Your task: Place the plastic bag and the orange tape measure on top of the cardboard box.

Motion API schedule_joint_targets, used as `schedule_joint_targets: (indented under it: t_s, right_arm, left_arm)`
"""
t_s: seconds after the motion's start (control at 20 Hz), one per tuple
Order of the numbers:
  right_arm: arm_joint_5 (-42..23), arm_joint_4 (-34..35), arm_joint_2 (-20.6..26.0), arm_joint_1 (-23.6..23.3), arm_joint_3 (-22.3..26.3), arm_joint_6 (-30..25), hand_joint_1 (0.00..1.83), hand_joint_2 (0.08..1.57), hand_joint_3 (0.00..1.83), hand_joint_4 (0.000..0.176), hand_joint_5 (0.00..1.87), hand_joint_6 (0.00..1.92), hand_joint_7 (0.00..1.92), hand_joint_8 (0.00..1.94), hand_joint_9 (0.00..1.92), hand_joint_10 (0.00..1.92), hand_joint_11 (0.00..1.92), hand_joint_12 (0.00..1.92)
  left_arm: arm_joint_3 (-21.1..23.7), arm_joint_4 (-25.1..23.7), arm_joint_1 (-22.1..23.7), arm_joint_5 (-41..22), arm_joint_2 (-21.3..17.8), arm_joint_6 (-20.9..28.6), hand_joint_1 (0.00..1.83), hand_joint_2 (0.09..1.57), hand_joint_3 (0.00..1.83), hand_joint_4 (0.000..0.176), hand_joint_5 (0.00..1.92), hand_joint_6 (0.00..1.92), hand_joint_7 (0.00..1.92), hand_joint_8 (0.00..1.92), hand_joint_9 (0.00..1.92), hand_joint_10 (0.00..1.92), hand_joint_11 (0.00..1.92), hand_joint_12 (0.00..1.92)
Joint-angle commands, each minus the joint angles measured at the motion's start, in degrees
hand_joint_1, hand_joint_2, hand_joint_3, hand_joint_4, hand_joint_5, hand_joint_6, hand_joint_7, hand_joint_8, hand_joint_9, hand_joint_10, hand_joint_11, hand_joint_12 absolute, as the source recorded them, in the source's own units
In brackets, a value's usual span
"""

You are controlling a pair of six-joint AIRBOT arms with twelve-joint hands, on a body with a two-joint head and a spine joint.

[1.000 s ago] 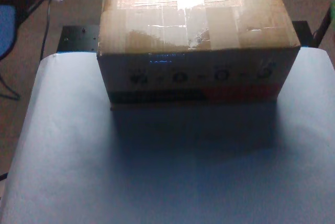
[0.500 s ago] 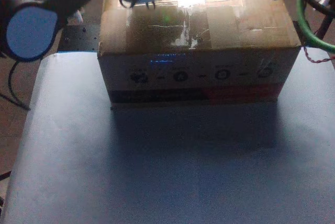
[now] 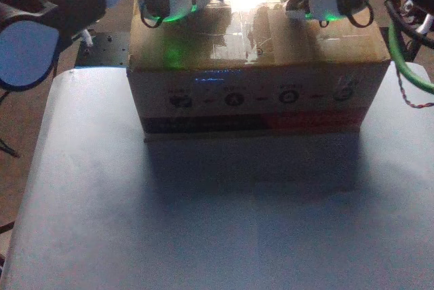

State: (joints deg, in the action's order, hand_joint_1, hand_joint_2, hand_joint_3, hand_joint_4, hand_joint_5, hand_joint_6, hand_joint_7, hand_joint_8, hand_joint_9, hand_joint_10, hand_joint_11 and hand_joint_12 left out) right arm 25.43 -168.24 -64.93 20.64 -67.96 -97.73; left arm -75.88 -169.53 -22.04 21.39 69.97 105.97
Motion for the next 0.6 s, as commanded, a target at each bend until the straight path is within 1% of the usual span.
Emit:
schedule_joint_targets:
  t_s: [0.0,0.05,0.1,0.15,0.2,0.25,0.3,0.35,0.4,0.45,0.5,0.55]
  right_arm:
    - [7.04,-0.78,0.26,-0.76,0.19,0.19,1.13,1.01,0.0,0.0,0.52,0.88,0.53,1.04,0.55,1.36,0.52,1.8]
    - [7.05,-0.78,0.47,-0.76,0.48,0.18,1.07,1.0,0.0,0.0,0.49,0.77,0.5,0.88,0.46,1.31,0.4,1.82]
    - [7.05,-0.78,0.54,-0.76,0.6,0.18,0.93,0.97,0.0,0.0,0.48,0.51,0.49,0.55,0.35,1.04,0.2,1.67]
    - [7.06,-0.78,0.54,-0.76,0.62,0.18,0.93,0.97,0.0,0.0,0.5,0.46,0.5,0.53,0.35,1.02,0.2,1.65]
    - [7.06,-0.78,0.54,-0.76,0.62,0.18,0.93,0.98,0.0,0.0,0.53,0.3,0.47,0.35,0.31,0.83,0.08,1.56]
    - [7.06,-0.78,0.54,-0.76,0.62,0.18,0.91,0.97,0.0,0.0,0.55,0.18,0.52,0.13,0.32,0.64,0.02,1.51]
    - [7.06,-0.78,0.54,-0.77,0.64,0.18,0.9,0.97,0.0,0.0,0.55,0.17,0.53,0.12,0.32,0.64,0.02,1.51]
    - [7.07,-0.78,0.61,-0.77,0.73,0.18,0.86,0.97,0.0,0.0,0.53,0.15,0.51,0.09,0.3,0.63,0.0,1.48]
    - [7.07,-0.78,0.66,-0.77,0.81,0.18,0.8,0.99,0.0,0.0,0.52,0.14,0.49,0.07,0.25,0.69,0.0,1.52]
    - [7.08,-0.78,0.66,-0.77,0.88,0.18,0.74,0.98,0.0,0.0,0.49,0.13,0.46,0.04,0.18,0.69,0.0,1.5]
    - [7.12,-0.78,0.69,-0.77,0.92,0.18,0.72,0.97,0.0,0.0,0.47,0.11,0.46,0.06,0.09,0.96,0.0,1.65]
    - [7.12,-0.77,0.74,-0.77,0.96,0.18,0.73,0.96,0.0,0.0,0.45,0.09,0.43,0.05,0.07,0.94,0.0,1.57]
  left_arm:
    - [0.37,-1.17,0.53,6.69,-0.31,-0.24,1.18,1.07,0.0,0.0,0.67,0.37,0.74,0.05,0.45,0.44,0.0,1.49]
    - [0.6,-1.2,0.54,6.77,-0.53,-0.24,1.17,1.04,0.0,0.0,0.72,0.11,0.74,0.01,0.49,0.39,0.01,1.52]
    - [0.62,-1.18,0.54,6.81,-0.57,-0.24,1.09,1.02,0.0,0.0,0.63,0.02,0.58,0.0,0.37,0.35,0.0,1.47]
    - [0.61,-1.11,0.53,6.82,-0.56,-0.24,1.09,1.02,0.0,0.0,0.63,0.02,0.57,0.0,0.36,0.34,0.0,1.46]
    - [0.63,-1.1,0.52,6.84,-0.53,-0.24,1.07,1.0,0.0,0.0,0.54,0.0,0.4,0.0,0.27,0.18,0.0,1.23]
    - [0.66,-1.09,0.52,6.87,-0.51,-0.24,1.05,0.97,0.0,0.0,0.49,0.0,0.34,0.0,0.25,0.06,0.0,1.04]
    - [0.72,-1.09,0.51,6.93,-0.51,-0.24,1.05,0.97,0.0,0.0,0.48,0.0,0.34,0.0,0.25,0.06,0.0,1.03]
    - [0.84,-0.96,0.41,7.04,-0.61,-0.24,1.0,0.98,0.0,0.0,0.41,0.0,0.29,0.0,0.21,0.02,0.0,0.91]
    - [1.01,-0.98,0.37,7.12,-0.77,-0.24,0.97,0.99,0.0,0.0,0.38,0.0,0.26,0.0,0.17,0.01,0.0,0.78]
    - [1.19,-0.93,0.37,7.2,-0.97,-0.24,0.96,1.0,0.0,0.0,0.33,0.0,0.2,0.0,0.12,0.0,0.0,0.67]
    - [1.35,-0.89,0.24,7.35,-1.11,-0.23,0.97,0.99,0.0,0.0,0.29,0.0,0.18,0.0,0.11,0.0,0.0,0.71]
    - [1.52,-0.8,0.1,7.53,-1.24,-0.23,0.97,0.98,0.0,0.0,0.26,0.0,0.17,0.0,0.11,0.0,0.0,0.71]
